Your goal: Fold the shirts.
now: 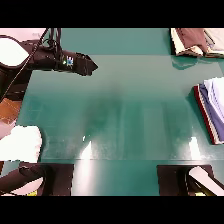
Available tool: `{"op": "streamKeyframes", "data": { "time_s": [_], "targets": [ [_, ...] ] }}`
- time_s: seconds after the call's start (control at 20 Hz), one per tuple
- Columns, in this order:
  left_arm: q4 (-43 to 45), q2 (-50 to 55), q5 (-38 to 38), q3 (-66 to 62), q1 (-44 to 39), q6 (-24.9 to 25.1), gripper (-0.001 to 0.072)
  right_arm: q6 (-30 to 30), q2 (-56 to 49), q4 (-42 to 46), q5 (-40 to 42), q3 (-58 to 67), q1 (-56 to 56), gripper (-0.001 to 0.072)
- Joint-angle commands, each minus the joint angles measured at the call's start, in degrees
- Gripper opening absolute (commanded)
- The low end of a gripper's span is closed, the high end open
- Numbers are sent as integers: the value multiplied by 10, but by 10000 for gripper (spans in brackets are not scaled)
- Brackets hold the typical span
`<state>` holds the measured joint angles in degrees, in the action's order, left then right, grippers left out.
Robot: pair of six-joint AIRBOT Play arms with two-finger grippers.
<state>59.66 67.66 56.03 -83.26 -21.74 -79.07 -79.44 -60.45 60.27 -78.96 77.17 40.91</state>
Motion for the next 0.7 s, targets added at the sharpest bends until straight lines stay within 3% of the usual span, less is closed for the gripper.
{"op": "streamKeyframes", "data": {
  "time_s": [0.0, 0.15, 0.25, 0.4, 0.65],
  "targets": [
    [21, 0, -11, 0, 0, 0, 28, 0, -14, -36, -5, 61, -143, 685],
    [16, 0, -12, -1, 0, 0, 28, 0, -36, -33, -5, 99, -282, 665],
    [15, 0, -12, -1, 0, 0, 28, 0, -50, -31, -5, 117, -356, 467],
    [16, 0, -12, -1, 0, 0, 29, 0, -71, -31, -5, 142, -442, 25],
    [15, 0, -12, -1, 0, 0, 28, 0, -89, -32, -6, 157, -493, 13]
  ]
}}
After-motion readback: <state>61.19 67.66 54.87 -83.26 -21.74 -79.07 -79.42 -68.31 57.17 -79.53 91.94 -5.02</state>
